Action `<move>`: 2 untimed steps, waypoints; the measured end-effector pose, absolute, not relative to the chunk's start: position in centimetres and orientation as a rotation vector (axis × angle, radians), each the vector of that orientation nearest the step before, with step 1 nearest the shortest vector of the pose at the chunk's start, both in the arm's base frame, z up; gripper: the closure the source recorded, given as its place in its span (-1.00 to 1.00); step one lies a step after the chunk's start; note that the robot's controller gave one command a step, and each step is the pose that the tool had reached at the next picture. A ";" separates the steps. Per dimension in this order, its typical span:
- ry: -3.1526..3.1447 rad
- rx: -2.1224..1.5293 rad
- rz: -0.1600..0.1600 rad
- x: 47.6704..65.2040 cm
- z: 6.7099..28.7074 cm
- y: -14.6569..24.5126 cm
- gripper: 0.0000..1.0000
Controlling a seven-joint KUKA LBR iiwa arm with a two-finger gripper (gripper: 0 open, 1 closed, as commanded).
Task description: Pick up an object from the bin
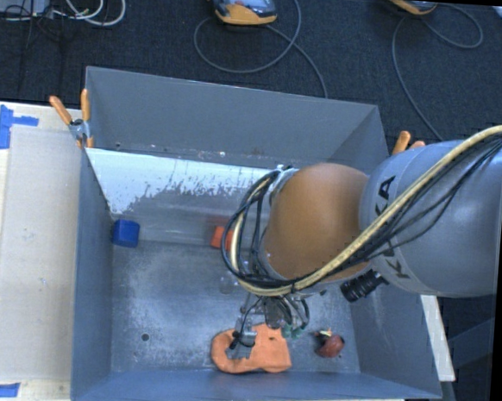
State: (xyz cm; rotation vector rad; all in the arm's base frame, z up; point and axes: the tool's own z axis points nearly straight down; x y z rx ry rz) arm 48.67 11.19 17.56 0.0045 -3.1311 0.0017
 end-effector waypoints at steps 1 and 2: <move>-3.140 -0.002 0.000 48.9 18.0 11.1 -1.00; -3.135 0.065 0.001 48.2 10.0 6.3 -1.00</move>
Offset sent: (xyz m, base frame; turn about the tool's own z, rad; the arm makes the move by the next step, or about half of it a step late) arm -0.0084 -0.0670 -0.1056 -0.0497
